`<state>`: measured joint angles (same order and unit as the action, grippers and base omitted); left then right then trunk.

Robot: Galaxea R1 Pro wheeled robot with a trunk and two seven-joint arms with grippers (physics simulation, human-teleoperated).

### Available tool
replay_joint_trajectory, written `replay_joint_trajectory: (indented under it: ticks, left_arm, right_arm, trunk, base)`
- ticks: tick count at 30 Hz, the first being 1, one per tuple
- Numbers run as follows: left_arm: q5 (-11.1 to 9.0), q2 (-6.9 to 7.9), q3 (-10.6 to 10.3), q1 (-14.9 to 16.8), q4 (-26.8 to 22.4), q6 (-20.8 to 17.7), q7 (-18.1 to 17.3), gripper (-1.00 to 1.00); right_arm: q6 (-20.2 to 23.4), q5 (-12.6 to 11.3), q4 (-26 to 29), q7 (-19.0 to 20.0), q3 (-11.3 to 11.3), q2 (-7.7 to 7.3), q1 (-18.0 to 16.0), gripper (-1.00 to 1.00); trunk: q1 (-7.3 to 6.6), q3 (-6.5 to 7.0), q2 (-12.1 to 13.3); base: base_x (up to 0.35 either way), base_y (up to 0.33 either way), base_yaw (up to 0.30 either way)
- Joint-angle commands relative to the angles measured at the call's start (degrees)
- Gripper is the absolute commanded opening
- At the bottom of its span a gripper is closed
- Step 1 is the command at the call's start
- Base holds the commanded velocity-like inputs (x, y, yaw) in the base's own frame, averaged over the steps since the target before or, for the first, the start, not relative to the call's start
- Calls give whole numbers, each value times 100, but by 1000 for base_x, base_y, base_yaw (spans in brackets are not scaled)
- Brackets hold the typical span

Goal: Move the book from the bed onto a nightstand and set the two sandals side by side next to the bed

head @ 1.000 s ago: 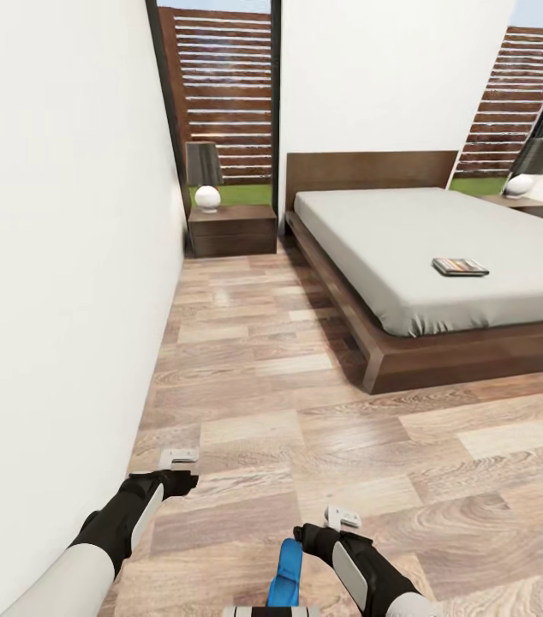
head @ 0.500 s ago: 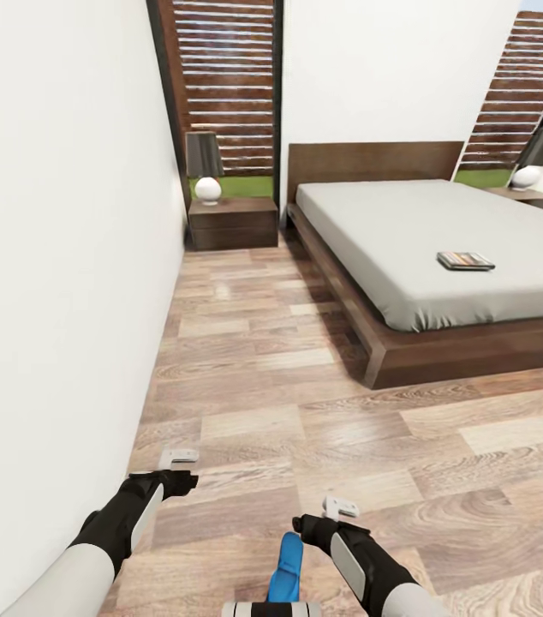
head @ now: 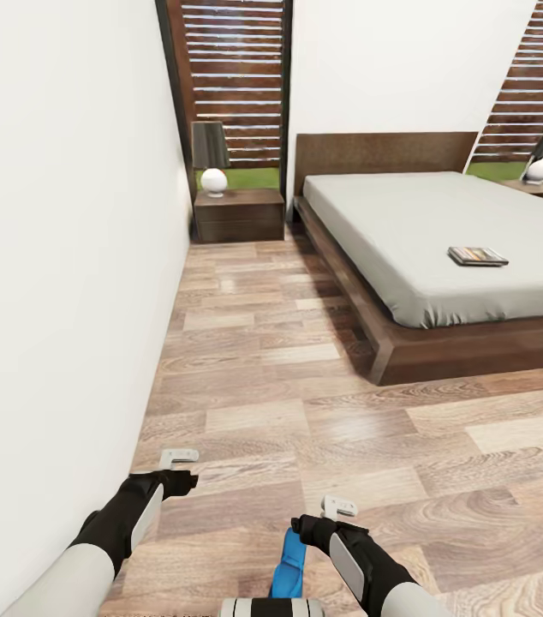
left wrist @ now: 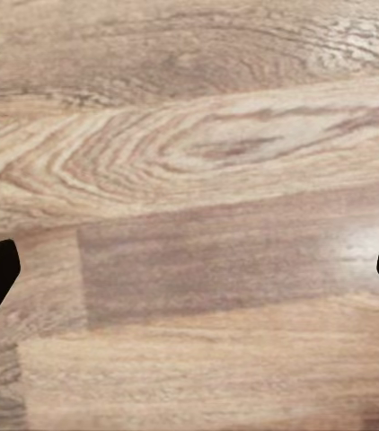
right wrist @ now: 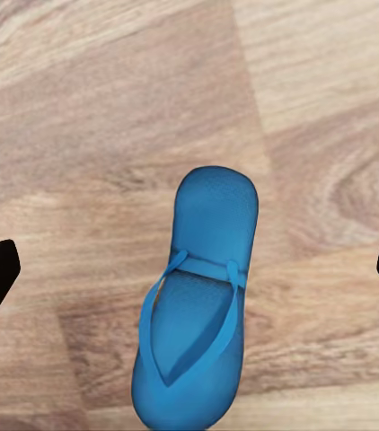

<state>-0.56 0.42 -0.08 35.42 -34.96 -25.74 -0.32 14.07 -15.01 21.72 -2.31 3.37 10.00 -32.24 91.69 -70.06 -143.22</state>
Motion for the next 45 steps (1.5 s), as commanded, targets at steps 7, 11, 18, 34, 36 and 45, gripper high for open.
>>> replay_joint_trajectory:
  ticks: [7, 11, 18, 34, 36, 45]
  left_arm:
    - [-5, 2, -1, 0, -11, -35, -4, 100]
    - [-5, 0, -1, 0, -13, -35, -4, 100]
    - [-11, 1, 11, 0, -157, -101, -9, 100]
    - [-128, -7, 16, 2, -1513, -1365, 3, 100]
    - [-138, -7, 12, -2, -1587, -1412, 9, 100]
    - [-152, -14, -12, -8, -1698, -1465, 48, 100]
  right_arm:
    - [25, -41, 7, -24, 36, 0, -2, 100]
    - [25, -39, 7, -24, 42, 0, -2, 100]
    - [25, -34, 27, -24, 55, 0, -2, 100]
    - [25, -34, 43, -30, 60, 0, -10, 100]
    - [25, -35, 37, -31, 59, 0, -10, 100]
    - [22, -31, 22, -28, 59, 0, -5, 100]
  trunk:
    - [-1, -70, -2]
    - [-1, -108, -2]
    - [-1, -173, -2]
    - [-1, -323, -2]
    - [-1, -342, -2]
    - [-1, -426, -2]
  base:
    - [0, 0, 73]
    - [0, 0, 73]
    - [0, 0, 73]
    - [0, 0, 73]
    - [0, 0, 74]
    - [0, 0, 75]
